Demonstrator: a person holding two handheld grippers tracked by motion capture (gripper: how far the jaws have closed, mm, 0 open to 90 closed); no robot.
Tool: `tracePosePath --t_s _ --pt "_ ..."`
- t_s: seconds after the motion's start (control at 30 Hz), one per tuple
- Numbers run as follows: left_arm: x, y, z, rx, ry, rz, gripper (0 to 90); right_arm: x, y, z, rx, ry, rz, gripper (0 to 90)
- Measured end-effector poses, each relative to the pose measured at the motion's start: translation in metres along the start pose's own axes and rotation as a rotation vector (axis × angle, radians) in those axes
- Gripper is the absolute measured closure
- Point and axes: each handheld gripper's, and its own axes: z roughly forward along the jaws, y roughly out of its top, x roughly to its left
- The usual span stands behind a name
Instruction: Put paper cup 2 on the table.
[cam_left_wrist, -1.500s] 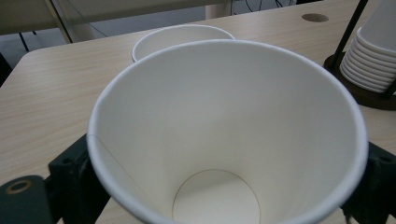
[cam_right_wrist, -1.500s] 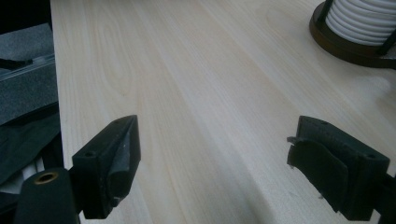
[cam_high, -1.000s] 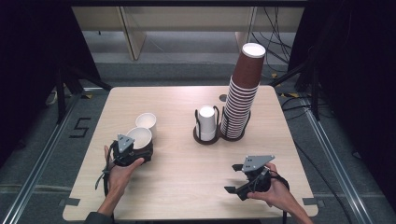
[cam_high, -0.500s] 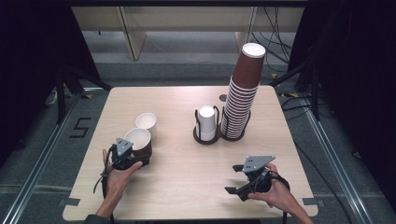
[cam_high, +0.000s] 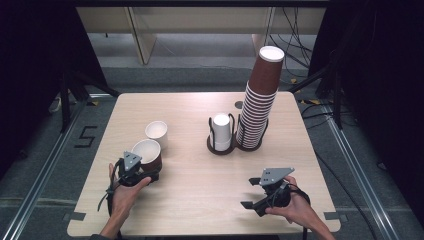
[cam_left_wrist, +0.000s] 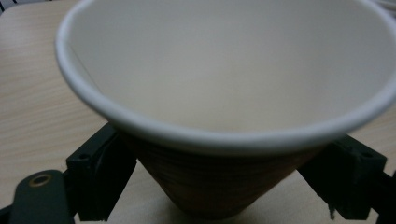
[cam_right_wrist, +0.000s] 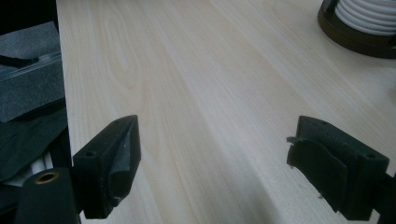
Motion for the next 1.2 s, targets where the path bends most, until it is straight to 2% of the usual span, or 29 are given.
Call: tracePosePath --t_s 0.03,0.13,0.23,0.43,0.5,0.63,0.87,1.07,1.1,1.13,1.2 --pt "0.000 -0.002 0.000 0.002 0.001 -0.004 14.5 -0.001 0.000 0.000 -0.006 -0.001 -0.018 16.4" --pt "-0.001 -0.007 -0.003 -0.003 -0.003 -0.010 14.6 -0.001 0.000 -0.001 -0.005 -0.001 -0.019 16.4" --pt "-0.002 -0.008 -0.005 -0.002 -0.002 -0.004 14.6 -0.001 0.000 -0.001 -0.004 0.001 -0.017 16.4" --pt "-0.005 -0.011 -0.015 0.013 0.003 -0.019 14.6 -0.001 -0.001 -0.002 -0.003 0.005 -0.007 16.5" --pt "-0.008 -0.014 -0.021 0.015 -0.008 -0.039 14.6 0.000 -0.002 -0.003 -0.005 0.006 -0.001 16.5" --pt "-0.015 -0.018 -0.029 -0.007 -0.009 -0.019 14.6 -0.001 -0.003 -0.004 -0.011 -0.003 -0.004 16.5" --pt "-0.028 -0.025 -0.045 -0.052 -0.004 -0.018 14.6 0.000 -0.005 -0.006 -0.019 -0.007 0.003 16.4" --pt "-0.043 -0.031 -0.056 -0.056 -0.039 -0.005 14.6 0.003 -0.007 -0.006 -0.022 -0.011 0.015 16.4" --pt "-0.047 -0.032 -0.059 -0.057 -0.057 0.001 14.6 0.003 -0.007 -0.006 -0.024 -0.011 0.008 16.4" --pt "-0.047 -0.032 -0.059 -0.057 -0.057 0.001 14.6 0.003 -0.008 -0.007 -0.026 -0.014 0.002 16.4" --pt "-0.051 -0.033 -0.061 -0.061 -0.070 0.005 14.6 0.005 -0.008 -0.008 -0.022 -0.006 0.019 16.4"
